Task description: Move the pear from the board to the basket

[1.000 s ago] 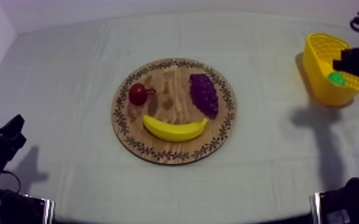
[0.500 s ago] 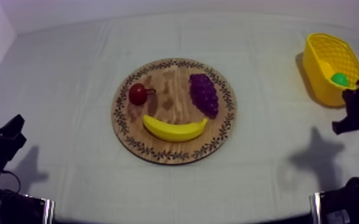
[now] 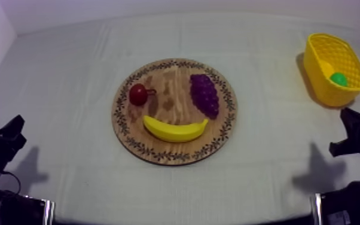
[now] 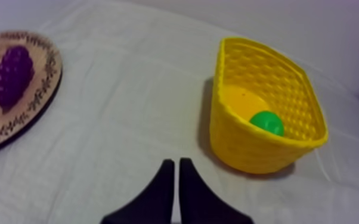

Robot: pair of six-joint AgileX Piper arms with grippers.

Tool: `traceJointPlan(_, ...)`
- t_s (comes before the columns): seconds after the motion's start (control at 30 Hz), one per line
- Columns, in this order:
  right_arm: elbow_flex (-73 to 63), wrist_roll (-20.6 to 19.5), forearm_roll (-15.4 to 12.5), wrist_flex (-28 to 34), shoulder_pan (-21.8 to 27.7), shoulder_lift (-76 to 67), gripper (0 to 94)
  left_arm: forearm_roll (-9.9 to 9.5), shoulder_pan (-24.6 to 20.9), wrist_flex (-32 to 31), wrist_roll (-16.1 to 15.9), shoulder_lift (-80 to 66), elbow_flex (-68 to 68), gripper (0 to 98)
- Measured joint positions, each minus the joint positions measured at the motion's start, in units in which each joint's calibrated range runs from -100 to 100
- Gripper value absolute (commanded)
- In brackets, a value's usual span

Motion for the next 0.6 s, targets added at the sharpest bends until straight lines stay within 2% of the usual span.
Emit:
traceJointPlan(0.2, 1.3, -4.3, 1.2, 1.0, -0.3, -2.0, 0.5, 0.00, 0.0, 0.0, 0.0, 0.0, 0.0, 0.1)
traceJointPlan(0.3, 2.0, -5.4, 1.2, -0.7, -0.3, -2.0, 0.5, 0.00, 0.0, 0.0, 0.0, 0.0, 0.0, 0.1)
traceJointPlan(0.6, 2.4, -4.5, 1.2, -1.7, -0.3, -2.0, 0.5, 0.00, 0.0, 0.0, 0.0, 0.0, 0.0, 0.1)
